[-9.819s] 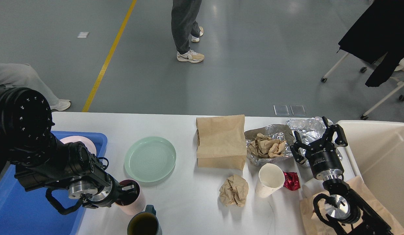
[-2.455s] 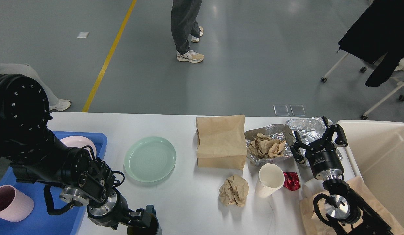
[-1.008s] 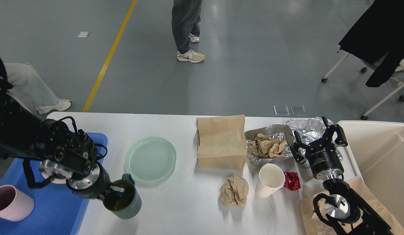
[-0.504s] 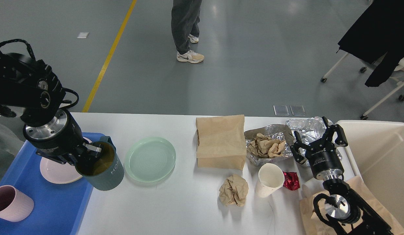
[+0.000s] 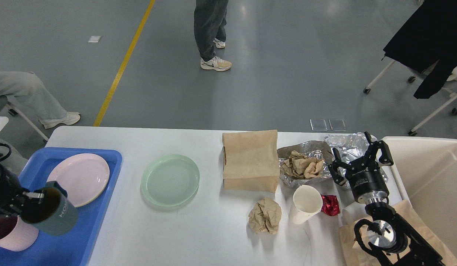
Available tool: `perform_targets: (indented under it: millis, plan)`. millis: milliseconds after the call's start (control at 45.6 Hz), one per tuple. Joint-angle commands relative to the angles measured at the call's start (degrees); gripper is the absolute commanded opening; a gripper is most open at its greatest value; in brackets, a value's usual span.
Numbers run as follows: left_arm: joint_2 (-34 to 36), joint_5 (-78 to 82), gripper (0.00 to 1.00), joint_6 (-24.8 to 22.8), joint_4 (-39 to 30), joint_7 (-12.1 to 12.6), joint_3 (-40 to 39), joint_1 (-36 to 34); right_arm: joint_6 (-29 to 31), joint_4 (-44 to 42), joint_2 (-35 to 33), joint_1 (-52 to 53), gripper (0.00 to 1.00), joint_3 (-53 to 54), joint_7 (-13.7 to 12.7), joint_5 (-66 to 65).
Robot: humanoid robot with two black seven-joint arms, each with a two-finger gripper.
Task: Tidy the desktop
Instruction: 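Lift the teal mug and set it on the tray beside the pink mug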
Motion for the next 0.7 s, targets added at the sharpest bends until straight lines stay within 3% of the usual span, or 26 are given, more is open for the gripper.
perform_targets:
  millis: [0, 175, 241, 526, 679]
  plan:
    - [2.46, 4.36, 0.00, -0.02, 7.52, 0.00, -7.51, 11.09, 0.00, 0.02, 0.00, 0.00, 1.00, 0.00, 0.00, 0.01]
    - [2.28, 9.38, 0.00, -0.19, 13.23, 0.62, -18.86, 24.18, 0.00, 0.02, 0.00, 0.00, 1.00, 0.00, 0.00, 0.01]
    - [2.11, 9.38, 0.00, -0.11, 14.82, 0.62, -20.09, 26.22, 0.00, -0.06, 0.00, 0.00, 1.00, 0.00, 0.00, 0.01]
    - [0.79, 8.67, 0.00, -0.37, 14.91, 0.62, -20.54, 26.57, 0.00, -0.06, 0.00, 0.00, 1.00, 0.00, 0.00, 0.01]
    - [0.44, 8.59, 0.17, -0.37, 14.65, 0.71, -19.92, 26.84, 0.00, 0.02, 0.00, 0.00, 1.00, 0.00, 0.00, 0.01]
